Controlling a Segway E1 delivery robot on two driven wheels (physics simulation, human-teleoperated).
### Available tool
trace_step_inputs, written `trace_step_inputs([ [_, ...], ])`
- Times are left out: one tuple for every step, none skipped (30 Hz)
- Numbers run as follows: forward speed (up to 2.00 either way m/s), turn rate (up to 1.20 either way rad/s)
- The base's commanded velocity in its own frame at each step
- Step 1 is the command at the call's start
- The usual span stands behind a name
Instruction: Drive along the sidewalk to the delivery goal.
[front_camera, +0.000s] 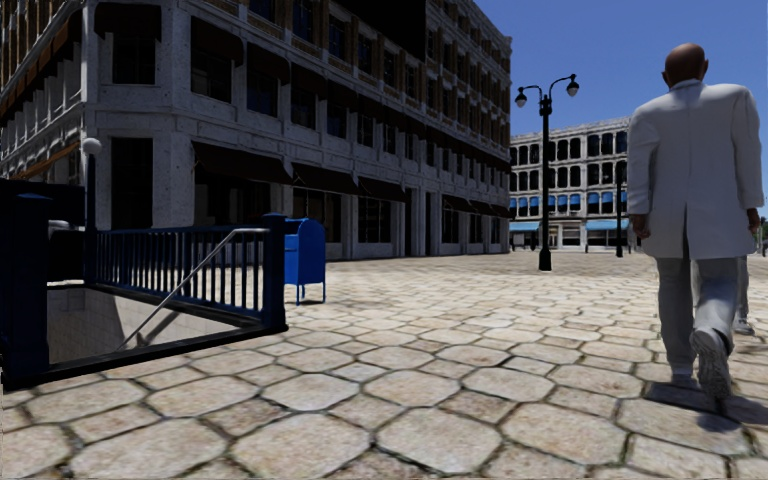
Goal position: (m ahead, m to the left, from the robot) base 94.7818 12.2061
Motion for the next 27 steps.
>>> trace_step_inputs([
  [1.64, 0.00],
  [1.64, 0.00],
  [1.64, 0.00],
  [1.64, 0.00],
  [1.63, 0.00],
  [1.63, 0.00],
  [1.62, 0.00],
  [1.61, 0.00],
  [1.61, 0.00],
  [1.61, 0.00],
  [1.61, 0.00],
  [1.60, 0.00],
  [1.60, 0.00],
  [1.60, 0.00],
  [1.60, 0.00],
  [1.60, 0.00],
  [1.60, 0.00],
  [1.60, 0.00],
  [1.60, 0.00],
  [1.59, -0.03],
  [1.59, -0.23],
  [1.59, -0.23],
  [2.00, -0.35],
  [2.00, -0.39],
  [2.00, -0.41],
  [2.00, -0.42],
  [2.00, -0.42],
])
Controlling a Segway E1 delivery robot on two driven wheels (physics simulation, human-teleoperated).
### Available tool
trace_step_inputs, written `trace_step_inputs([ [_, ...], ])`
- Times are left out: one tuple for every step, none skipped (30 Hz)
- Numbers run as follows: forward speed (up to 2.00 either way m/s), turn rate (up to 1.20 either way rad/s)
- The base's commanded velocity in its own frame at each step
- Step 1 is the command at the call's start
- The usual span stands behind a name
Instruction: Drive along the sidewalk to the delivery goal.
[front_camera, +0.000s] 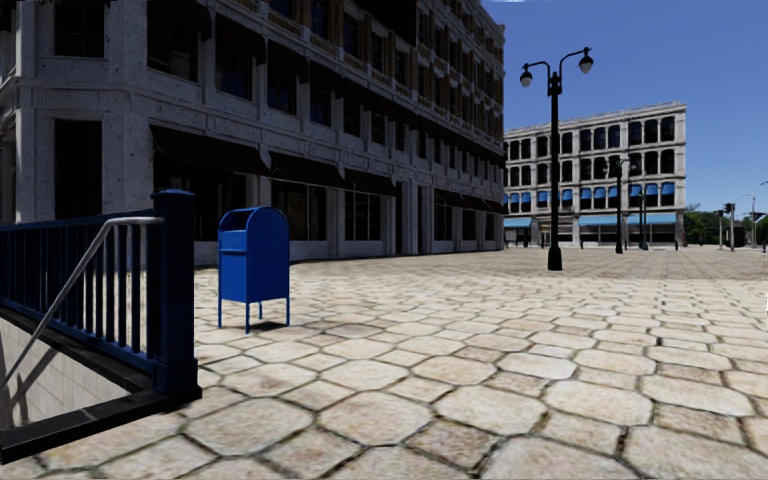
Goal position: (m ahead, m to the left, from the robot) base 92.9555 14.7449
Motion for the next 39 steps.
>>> trace_step_inputs([
  [2.00, -0.42],
  [2.00, -0.42],
  [2.00, -0.42],
  [2.00, -0.42],
  [2.00, -0.42],
  [2.00, -0.38],
  [2.00, -0.34],
  [2.00, -0.29],
  [2.00, -0.06],
  [2.00, -0.06],
  [2.00, 0.00],
  [2.00, 0.00],
  [2.00, 0.00],
  [2.00, 0.00],
  [2.00, 0.00],
  [2.00, 0.00],
  [2.00, 0.00],
  [2.00, 0.00],
  [2.00, 0.00],
  [2.00, 0.00],
  [2.00, 0.00],
  [2.00, 0.00],
  [2.00, 0.00],
  [2.00, 0.00],
  [2.00, 0.00],
  [2.00, 0.00],
  [2.00, 0.00],
  [2.00, 0.00],
  [2.00, 0.00],
  [2.00, 0.00],
  [2.00, 0.09],
  [2.00, 0.19],
  [2.00, 0.27],
  [2.00, 0.27],
  [2.00, 0.35],
  [2.00, 0.43],
  [2.00, 0.47],
  [2.00, 0.48],
  [2.00, 0.49],
])
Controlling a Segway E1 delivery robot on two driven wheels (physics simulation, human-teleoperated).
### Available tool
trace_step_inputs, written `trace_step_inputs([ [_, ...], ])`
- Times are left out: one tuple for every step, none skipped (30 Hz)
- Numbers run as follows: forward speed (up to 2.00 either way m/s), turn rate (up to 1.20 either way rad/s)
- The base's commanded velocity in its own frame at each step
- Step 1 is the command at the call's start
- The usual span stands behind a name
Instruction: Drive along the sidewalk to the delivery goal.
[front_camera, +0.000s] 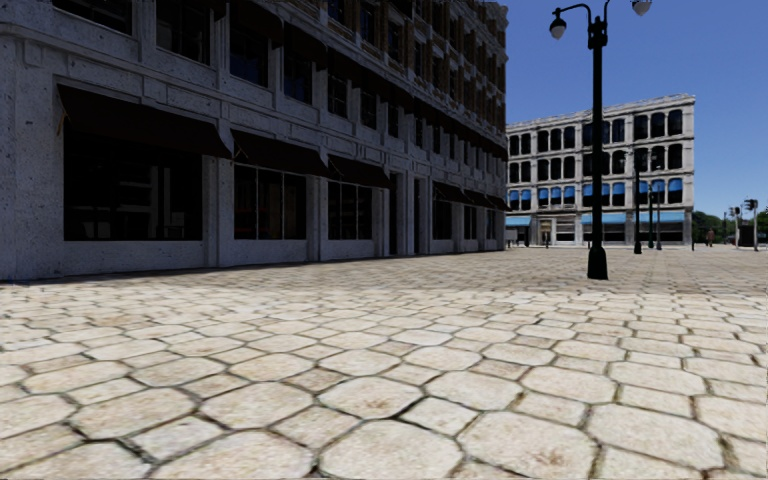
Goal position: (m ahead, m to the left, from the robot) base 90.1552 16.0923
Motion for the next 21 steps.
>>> trace_step_inputs([
  [2.00, 0.49],
  [2.00, 0.50],
  [2.00, 0.51],
  [2.00, 0.56],
  [2.00, 0.57],
  [2.00, 0.57],
  [2.00, 0.58],
  [2.00, 0.58],
  [2.00, 0.58],
  [2.00, 0.58],
  [2.00, 0.58],
  [2.00, 0.58],
  [2.00, 0.58],
  [2.00, 0.58],
  [2.00, 0.58],
  [2.00, 0.58],
  [2.00, 0.58],
  [2.00, 0.58],
  [2.00, 0.61],
  [2.00, 0.64],
  [2.00, 0.64],
])
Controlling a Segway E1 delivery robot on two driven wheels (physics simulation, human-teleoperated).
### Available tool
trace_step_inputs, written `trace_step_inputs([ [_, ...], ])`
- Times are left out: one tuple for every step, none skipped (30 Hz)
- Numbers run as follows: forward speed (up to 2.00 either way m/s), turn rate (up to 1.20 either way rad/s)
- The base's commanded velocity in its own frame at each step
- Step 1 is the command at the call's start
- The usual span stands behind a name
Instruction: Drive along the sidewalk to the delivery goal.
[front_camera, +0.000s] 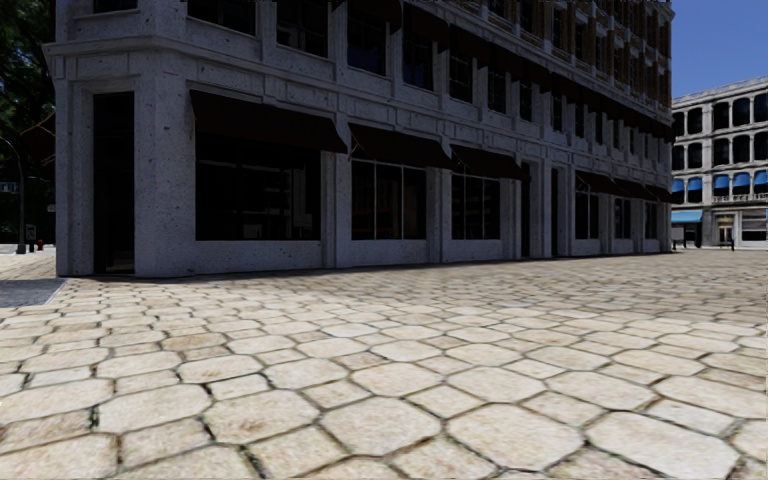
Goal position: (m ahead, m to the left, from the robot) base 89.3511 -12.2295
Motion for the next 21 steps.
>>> trace_step_inputs([
  [2.00, 0.66],
  [2.00, 0.66],
  [2.00, 0.67],
  [2.00, 0.67],
  [2.00, 0.67],
  [2.00, 0.67],
  [2.00, 0.67],
  [2.00, 0.67],
  [2.00, 0.67],
  [2.00, 0.67],
  [2.00, 0.67],
  [2.00, 0.67],
  [2.00, 0.67],
  [2.00, 0.67],
  [2.00, 0.67],
  [2.00, 0.67],
  [2.00, 0.67],
  [2.00, 0.67],
  [2.00, 0.67],
  [2.00, 0.67],
  [2.00, 0.67],
])
